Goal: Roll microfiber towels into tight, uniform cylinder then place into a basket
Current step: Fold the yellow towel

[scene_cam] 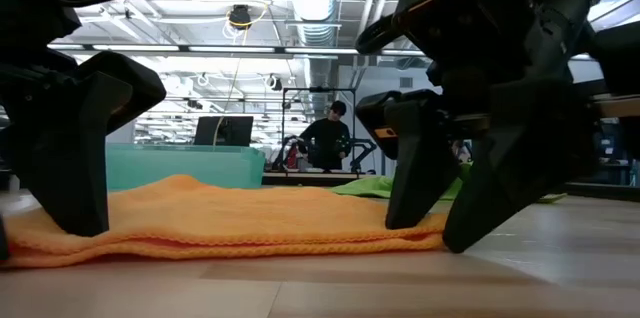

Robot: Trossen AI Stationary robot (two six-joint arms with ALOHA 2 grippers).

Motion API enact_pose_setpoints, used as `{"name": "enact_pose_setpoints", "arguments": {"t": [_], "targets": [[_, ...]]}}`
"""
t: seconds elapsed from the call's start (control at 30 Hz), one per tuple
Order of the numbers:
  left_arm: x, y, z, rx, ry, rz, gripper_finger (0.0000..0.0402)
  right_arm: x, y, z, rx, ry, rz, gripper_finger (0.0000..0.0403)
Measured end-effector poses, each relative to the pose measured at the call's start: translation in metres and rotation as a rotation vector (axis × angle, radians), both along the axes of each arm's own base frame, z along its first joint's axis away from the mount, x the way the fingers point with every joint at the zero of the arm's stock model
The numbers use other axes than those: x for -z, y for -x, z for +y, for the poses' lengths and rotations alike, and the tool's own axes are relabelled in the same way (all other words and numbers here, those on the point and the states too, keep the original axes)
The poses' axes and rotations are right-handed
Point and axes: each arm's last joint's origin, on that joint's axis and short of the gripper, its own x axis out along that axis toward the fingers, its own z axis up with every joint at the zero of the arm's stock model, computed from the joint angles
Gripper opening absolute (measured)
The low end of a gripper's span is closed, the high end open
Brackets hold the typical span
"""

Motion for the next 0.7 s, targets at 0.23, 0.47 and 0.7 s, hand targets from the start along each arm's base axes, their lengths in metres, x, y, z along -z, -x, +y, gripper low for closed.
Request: {"name": "enact_pose_setpoints", "arguments": {"t": [0.23,0.47,0.7], "targets": [[0.000,-0.001,0.002,-0.020,-0.019,-0.014,0.0093,0.001,0.000,-0.002,0.020,0.006,0.015,0.0115],[0.000,-0.002,0.003,-0.043,-0.013,-0.019,0.0020,-0.001,0.002,-0.001,0.049,-0.009,0.040,0.0018],[-0.017,-0.006,-0.011,0.001,-0.016,-0.038,0.0009,-0.011,0.011,0.010,0.067,-0.051,0.069,0.0027]]}}
